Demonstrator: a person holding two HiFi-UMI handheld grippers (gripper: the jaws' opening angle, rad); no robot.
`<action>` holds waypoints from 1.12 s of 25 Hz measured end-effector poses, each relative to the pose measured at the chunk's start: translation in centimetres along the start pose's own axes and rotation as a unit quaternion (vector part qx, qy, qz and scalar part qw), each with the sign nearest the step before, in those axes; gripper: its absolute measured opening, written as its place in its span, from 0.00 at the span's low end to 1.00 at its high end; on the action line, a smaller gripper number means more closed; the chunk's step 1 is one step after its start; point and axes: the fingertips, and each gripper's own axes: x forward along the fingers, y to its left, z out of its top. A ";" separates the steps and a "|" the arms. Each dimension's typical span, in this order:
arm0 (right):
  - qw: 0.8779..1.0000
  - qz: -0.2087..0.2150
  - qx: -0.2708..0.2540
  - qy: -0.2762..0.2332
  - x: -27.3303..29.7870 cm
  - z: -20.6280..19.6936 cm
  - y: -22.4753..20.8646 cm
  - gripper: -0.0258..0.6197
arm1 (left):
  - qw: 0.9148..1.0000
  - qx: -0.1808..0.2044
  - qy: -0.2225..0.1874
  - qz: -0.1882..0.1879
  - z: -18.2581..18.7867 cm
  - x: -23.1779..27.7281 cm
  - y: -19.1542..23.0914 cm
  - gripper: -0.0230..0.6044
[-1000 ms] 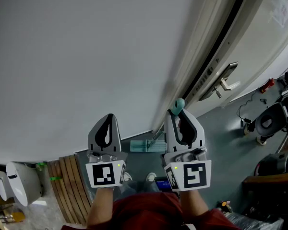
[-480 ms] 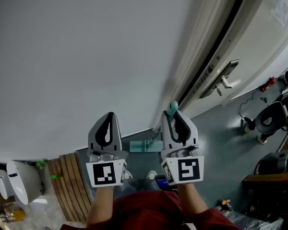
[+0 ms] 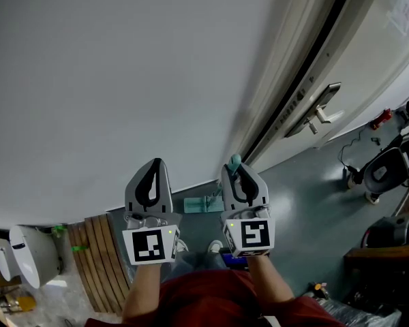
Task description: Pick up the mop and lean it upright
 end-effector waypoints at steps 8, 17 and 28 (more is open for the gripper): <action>0.999 -0.010 0.003 0.034 0.8 -3.9 -0.4 0.20 | 1.000 0.004 0.001 0.000 -0.2 0.2 -0.1 0.06; 0.997 -0.012 0.013 0.072 0.9 -7.7 0.0 0.20 | 1.000 0.008 0.005 0.001 -0.6 0.2 0.1 0.06; 0.998 -0.006 0.004 0.067 2.1 -7.9 0.5 0.20 | 1.000 0.007 0.015 0.002 -1.5 0.7 0.3 0.06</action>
